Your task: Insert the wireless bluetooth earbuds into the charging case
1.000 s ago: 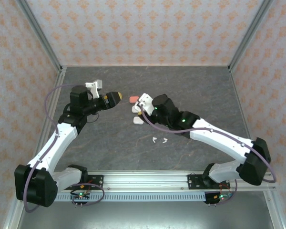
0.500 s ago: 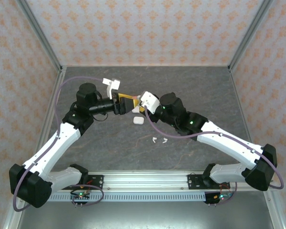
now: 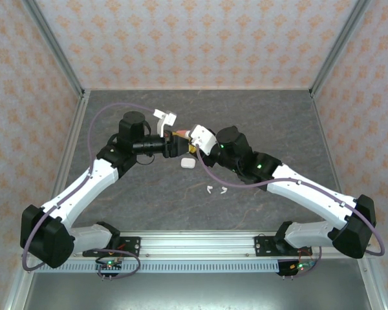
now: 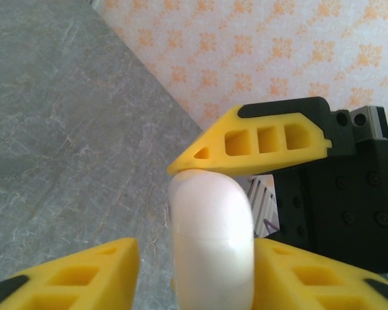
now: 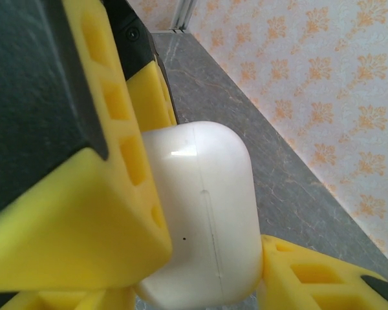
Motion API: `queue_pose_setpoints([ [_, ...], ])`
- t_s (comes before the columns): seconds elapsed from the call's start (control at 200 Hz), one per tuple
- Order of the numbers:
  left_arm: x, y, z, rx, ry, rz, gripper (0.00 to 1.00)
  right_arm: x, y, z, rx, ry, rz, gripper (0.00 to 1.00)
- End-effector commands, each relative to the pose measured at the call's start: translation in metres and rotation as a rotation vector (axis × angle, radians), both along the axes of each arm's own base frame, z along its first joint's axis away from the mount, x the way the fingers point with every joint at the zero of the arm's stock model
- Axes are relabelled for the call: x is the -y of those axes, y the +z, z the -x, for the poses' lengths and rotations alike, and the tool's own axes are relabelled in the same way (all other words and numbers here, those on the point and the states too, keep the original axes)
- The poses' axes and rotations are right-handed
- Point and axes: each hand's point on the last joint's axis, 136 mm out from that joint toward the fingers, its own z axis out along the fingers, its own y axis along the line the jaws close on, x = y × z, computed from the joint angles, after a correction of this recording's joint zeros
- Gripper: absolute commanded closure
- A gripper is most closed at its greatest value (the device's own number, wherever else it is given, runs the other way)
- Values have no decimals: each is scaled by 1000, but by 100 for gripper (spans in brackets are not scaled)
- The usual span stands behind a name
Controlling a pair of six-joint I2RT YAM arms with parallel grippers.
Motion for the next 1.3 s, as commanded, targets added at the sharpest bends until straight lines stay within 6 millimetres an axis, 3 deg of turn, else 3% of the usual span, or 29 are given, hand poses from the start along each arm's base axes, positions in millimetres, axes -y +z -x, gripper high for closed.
queue_pose_setpoints([
  [0.0, 4, 13, 7, 41, -51, -1, 59, 2, 8, -2, 15, -17, -28, 54],
  [0.145, 3, 13, 10, 58, -55, -17, 70, 6, 5, -2, -19, -25, -29, 43],
  [0.305, -3, 16, 6, 113, -6, -34, 75, 16, -2, 3, -129, 1, -64, 22],
  [0.325, -4, 17, 6, 125, 3, -35, 76, 21, 7, 7, -129, 13, -92, 20],
  [0.465, -11, 29, 4, 242, 75, -19, 84, 35, 19, 18, -205, 74, -213, 8],
  [0.666, -16, 46, 9, 404, 148, 26, 92, 53, 48, 15, -292, 91, -478, 8],
  [0.886, -16, 66, 17, 531, 185, 112, 96, 44, 86, 13, -317, 168, -749, 9],
  [1.121, -10, 71, 22, 562, 167, 129, 99, 27, 83, 4, -375, 196, -748, 10],
  [1.296, -6, 71, 24, 567, 149, 133, 100, 26, 82, -5, -372, 173, -756, 11],
])
